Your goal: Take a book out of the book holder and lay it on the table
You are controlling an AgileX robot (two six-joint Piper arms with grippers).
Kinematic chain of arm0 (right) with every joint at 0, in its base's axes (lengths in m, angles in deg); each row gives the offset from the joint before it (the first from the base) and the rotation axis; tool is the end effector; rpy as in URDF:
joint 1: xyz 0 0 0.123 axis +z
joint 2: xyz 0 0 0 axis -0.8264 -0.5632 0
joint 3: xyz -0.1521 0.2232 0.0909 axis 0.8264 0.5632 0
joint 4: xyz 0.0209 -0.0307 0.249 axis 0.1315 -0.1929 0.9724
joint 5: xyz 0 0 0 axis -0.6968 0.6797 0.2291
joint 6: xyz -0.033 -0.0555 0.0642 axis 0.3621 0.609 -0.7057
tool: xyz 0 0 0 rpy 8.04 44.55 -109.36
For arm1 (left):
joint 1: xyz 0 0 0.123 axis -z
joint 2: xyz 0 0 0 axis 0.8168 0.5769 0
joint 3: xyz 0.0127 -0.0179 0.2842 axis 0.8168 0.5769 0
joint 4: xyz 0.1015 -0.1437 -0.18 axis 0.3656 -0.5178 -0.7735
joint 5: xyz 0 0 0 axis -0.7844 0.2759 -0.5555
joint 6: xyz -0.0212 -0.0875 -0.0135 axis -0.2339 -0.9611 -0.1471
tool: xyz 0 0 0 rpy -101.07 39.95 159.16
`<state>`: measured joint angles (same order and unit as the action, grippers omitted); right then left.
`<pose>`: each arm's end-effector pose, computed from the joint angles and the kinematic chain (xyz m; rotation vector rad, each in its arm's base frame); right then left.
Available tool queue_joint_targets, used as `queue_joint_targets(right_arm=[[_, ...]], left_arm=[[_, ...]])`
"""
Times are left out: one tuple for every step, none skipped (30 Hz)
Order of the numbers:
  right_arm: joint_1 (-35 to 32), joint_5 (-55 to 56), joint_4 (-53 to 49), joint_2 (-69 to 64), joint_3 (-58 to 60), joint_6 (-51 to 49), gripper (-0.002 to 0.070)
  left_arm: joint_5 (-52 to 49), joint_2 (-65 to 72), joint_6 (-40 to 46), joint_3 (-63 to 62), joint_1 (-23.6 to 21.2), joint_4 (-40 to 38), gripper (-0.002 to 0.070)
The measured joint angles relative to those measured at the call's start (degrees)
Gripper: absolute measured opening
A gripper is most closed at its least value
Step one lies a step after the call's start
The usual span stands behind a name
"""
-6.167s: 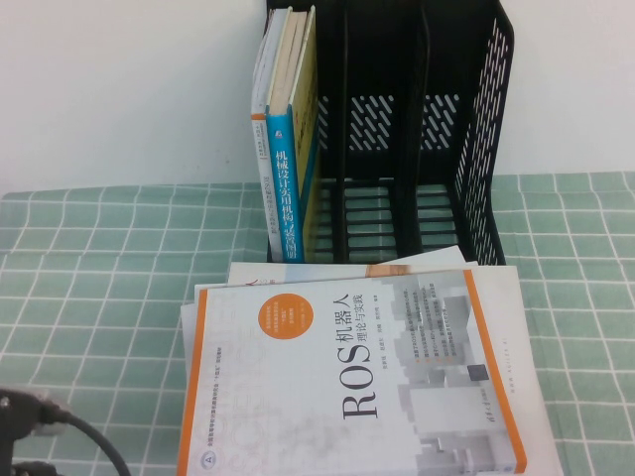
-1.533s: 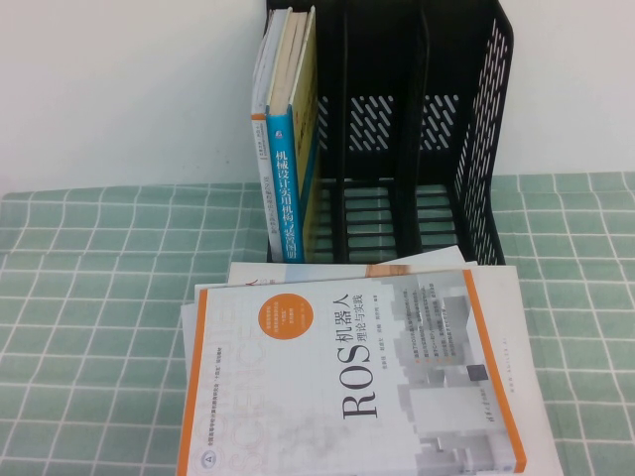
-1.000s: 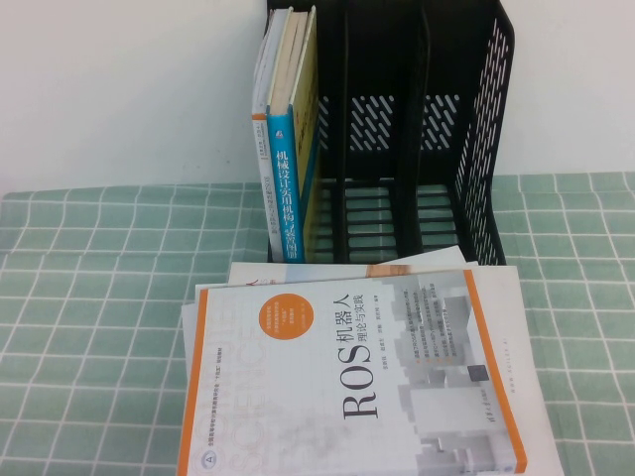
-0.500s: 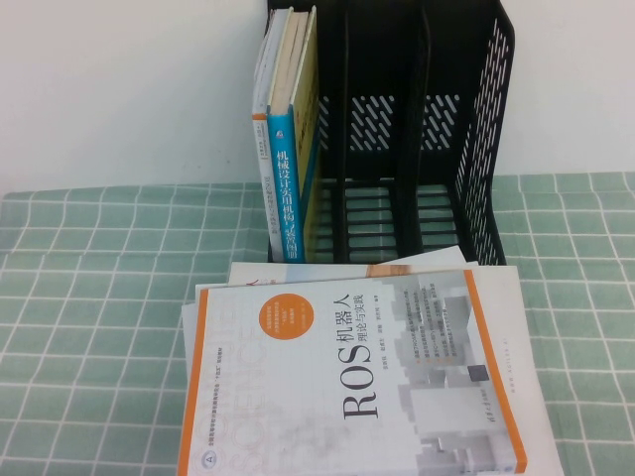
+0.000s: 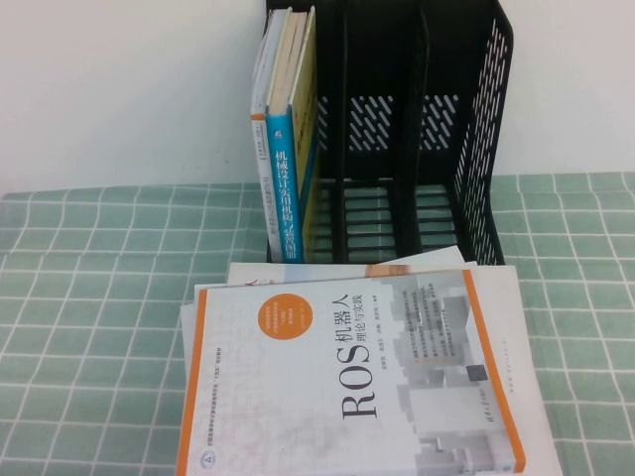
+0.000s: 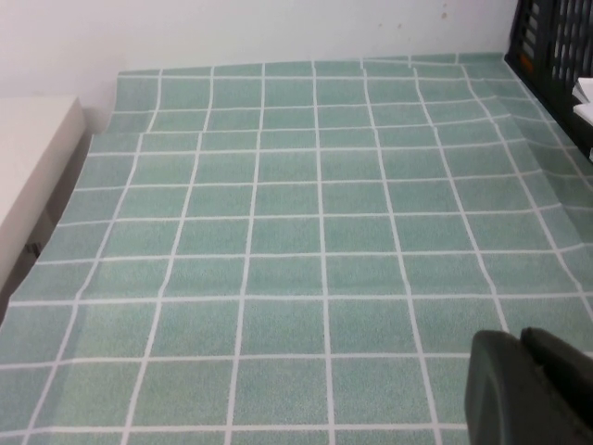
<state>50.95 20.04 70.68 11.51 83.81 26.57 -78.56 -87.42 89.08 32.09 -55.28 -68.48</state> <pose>0.0523 -0.0090 0.1727 -0.0055 1.8620 -0.1933 0.0528 -0.0035 0.1756 -0.0004 1.8410 -0.0515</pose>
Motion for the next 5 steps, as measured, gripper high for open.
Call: queue_joint_targets(right_arm=[[0.0, 0.0, 0.0, 0.0, 0.0, 0.0, -0.0002], [0.0, 0.0, 0.0, 0.0, 0.0, 0.0, -0.0002], [0.0, 0.0, 0.0, 0.0, 0.0, 0.0, -0.0002], [0.0, 0.0, 0.0, 0.0, 0.0, 0.0, -0.0002], [0.0, 0.0, 0.0, 0.0, 0.0, 0.0, -0.0002]], left_arm=[[0.0, 0.0, 0.0, 0.0, 0.1, 0.0, -0.0002], [0.0, 0.0, 0.0, 0.0, 0.1, 0.0, -0.0002], [0.0, 0.0, 0.0, 0.0, 0.2, 0.0, -0.0002], [0.0, 0.0, 0.0, 0.0, 0.5, 0.0, -0.0002], [0.0, 0.0, 0.0, 0.0, 0.6, 0.0, -0.0002]])
